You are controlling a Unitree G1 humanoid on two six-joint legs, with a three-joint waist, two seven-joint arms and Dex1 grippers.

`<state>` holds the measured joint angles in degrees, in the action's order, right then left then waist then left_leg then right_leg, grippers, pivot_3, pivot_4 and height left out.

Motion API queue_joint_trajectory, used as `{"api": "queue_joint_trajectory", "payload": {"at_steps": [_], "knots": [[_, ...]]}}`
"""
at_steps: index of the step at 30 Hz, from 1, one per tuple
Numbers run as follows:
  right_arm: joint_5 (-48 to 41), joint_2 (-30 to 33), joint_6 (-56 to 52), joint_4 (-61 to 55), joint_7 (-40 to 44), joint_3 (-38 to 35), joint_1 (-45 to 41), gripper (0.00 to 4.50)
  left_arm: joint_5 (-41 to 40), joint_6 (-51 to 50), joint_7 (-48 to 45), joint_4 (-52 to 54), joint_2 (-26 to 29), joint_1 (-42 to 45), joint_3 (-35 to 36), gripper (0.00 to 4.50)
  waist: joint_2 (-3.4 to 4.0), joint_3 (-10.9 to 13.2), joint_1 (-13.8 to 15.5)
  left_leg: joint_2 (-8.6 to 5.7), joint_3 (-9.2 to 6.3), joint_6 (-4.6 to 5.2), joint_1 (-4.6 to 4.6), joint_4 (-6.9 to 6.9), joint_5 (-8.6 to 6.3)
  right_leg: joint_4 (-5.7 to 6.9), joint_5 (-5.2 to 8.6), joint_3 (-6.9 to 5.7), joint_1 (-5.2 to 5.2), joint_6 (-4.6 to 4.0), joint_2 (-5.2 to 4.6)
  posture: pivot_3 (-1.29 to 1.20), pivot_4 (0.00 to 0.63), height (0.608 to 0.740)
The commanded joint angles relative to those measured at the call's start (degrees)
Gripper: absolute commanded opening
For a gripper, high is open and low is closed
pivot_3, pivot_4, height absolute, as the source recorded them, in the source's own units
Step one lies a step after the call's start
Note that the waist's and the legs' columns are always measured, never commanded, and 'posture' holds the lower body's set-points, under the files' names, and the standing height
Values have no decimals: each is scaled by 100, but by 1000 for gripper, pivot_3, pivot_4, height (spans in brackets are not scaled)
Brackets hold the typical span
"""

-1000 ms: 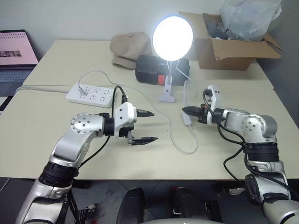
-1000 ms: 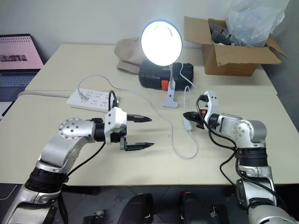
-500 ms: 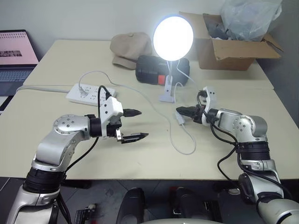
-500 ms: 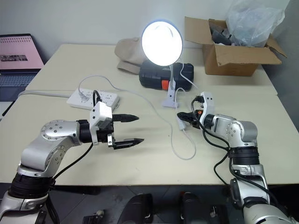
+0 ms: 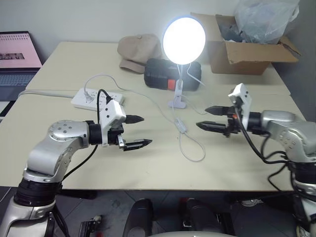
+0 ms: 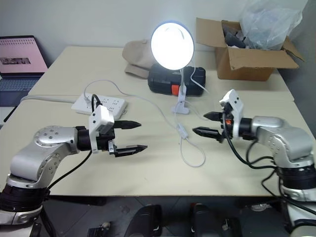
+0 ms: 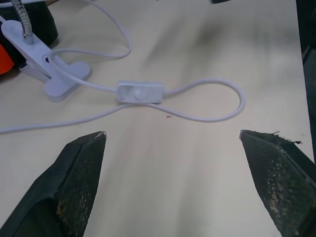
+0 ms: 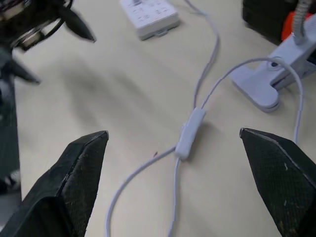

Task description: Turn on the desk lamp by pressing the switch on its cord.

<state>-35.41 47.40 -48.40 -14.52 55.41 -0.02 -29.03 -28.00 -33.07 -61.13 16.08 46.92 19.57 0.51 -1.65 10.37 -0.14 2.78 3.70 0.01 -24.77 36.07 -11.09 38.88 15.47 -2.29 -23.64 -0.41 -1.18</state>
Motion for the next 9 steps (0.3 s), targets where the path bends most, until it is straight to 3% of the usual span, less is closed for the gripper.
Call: {"api": "queue_joint_trajectory", "payload": {"at_steps": [1, 9], "knots": [[127, 543, 668, -306, 682, -293, 183, 4478, -169, 4, -79, 217, 81, -57, 201, 4500, -1, 0, -2, 0, 0, 0, 1, 0, 0, 0, 0, 0, 0, 0, 0, 0, 150, 740], [367, 1032, 1373, -251, 1081, -489, 515, 4478, -439, -169, -279, 174, 161, 42, 253, 4500, -2, 1, 3, 1, -5, -1, 2, 2, 0, 1, 0, -3, 3, -1, -1, 0, 150, 740]]}}
